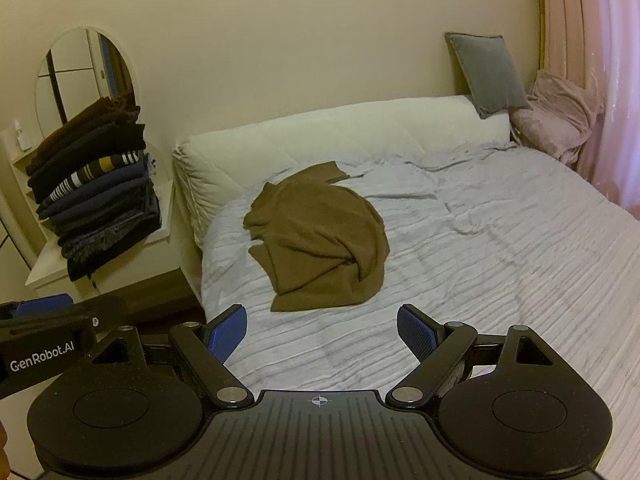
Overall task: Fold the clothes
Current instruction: 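Move both grippers toward the crumpled olive-brown garment on the bed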
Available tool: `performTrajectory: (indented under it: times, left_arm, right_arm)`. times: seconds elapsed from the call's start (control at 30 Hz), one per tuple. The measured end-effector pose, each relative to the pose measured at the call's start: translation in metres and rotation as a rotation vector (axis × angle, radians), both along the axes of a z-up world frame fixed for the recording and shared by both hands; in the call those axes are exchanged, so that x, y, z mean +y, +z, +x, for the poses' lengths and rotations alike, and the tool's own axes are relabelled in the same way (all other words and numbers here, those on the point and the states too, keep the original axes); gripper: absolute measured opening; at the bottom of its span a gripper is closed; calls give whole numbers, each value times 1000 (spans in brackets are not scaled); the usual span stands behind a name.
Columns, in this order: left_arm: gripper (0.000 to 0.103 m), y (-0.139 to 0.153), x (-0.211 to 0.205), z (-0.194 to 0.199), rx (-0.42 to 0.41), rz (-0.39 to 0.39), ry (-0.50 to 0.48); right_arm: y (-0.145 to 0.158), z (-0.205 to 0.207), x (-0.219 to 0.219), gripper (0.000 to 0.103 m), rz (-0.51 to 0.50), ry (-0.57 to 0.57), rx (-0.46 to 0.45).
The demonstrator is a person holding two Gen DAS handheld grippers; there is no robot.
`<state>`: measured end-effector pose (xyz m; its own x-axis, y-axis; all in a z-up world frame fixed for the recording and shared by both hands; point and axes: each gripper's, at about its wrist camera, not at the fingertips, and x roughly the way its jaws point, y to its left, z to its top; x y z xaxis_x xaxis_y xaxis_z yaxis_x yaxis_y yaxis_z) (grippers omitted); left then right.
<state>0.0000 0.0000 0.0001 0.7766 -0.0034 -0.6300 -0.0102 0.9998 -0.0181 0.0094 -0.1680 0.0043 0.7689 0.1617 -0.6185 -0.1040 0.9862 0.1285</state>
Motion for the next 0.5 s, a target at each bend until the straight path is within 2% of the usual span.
performTrajectory:
  times: [0.13,0.2,0.5]
  left_arm:
    - [50,1,0,0,-1,-9,0]
    - [50,0,0,0,1,-6,-1]
    - [50,-4,-1,-3,7,13,12]
  right_arm:
    - [-1,-5,0,85,3,1,-20]
    - [-2,6,-1,85,13,1,13]
    - [0,6,-3,85,10,14,-4]
